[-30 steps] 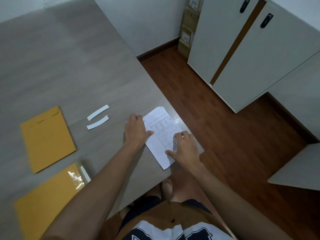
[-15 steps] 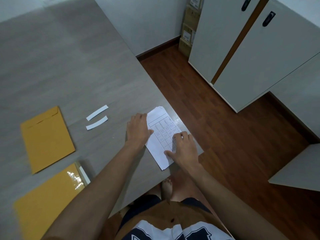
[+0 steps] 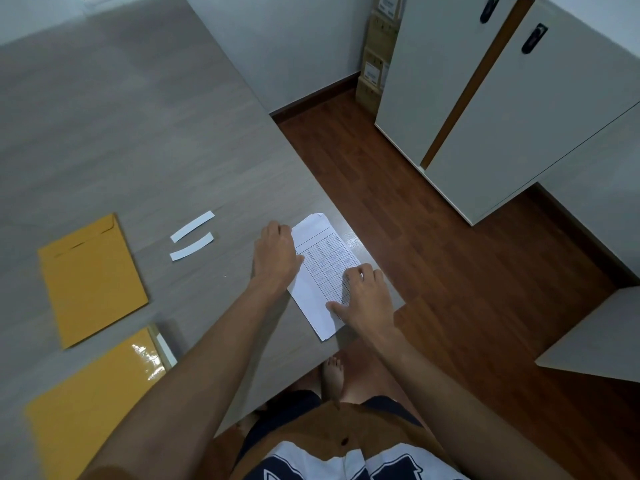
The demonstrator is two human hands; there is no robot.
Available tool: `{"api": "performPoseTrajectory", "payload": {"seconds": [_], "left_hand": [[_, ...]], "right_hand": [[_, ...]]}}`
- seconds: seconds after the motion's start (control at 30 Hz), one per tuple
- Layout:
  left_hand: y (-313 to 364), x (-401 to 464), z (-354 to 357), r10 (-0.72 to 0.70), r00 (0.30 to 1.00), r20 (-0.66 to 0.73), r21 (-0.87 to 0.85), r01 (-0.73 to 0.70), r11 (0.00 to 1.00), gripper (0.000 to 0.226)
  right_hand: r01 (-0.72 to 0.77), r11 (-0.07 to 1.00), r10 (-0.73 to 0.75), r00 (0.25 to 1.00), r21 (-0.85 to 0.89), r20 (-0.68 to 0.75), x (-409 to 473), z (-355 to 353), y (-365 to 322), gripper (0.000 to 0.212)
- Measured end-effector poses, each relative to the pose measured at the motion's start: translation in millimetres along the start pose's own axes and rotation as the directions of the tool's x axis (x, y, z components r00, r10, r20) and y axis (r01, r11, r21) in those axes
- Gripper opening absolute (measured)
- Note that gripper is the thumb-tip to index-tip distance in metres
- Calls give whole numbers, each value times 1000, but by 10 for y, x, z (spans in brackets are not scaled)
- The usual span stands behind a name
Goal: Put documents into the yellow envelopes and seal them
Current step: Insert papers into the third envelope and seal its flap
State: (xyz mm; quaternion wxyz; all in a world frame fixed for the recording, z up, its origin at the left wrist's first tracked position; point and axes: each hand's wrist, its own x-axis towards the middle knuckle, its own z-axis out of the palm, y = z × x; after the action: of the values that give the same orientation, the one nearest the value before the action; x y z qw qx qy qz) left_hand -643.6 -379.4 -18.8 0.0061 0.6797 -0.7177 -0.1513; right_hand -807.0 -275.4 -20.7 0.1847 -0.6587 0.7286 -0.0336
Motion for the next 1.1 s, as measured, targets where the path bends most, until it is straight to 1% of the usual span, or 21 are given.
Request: {"api": "performPoseTrajectory", "payload": {"seconds": [0.13,0.33,0.5,0.7,0.83,0.9,1.1], "left_hand": [[-8,45,17,-20,1000,2,-28,20,999,54],[3,113,7,-24,998,51,-54,27,998,54],[1,110,8,-11,999,40,-11,11,1000,53],[47,87,9,2,1000,16,-14,-2,1000,51],[66,16,46,34,999,-26,-22,-34,999,41],[72,-42,77,21,999,-38,-40,-22,999,36],[98,-126,124,38,998,-52,-33,-39,999,35]], "right_hand": [[10,1000,-10,1000,-9,-4,-7,2,6,66],[13,1000,-13,1000,-24,4,1,3,2,67],[12,1000,-12,1000,-17,4,1,-1,3,67],[12,1000,-12,1000,-6,4,-15,7,0,65],[10,1000,-10,1000,13,-10,-21,18,-7,64],[13,1000,-13,1000,20,-9,-27,21,-5,62],[9,999,-9,1000,38,-18,-49,36,-7,61]]}}
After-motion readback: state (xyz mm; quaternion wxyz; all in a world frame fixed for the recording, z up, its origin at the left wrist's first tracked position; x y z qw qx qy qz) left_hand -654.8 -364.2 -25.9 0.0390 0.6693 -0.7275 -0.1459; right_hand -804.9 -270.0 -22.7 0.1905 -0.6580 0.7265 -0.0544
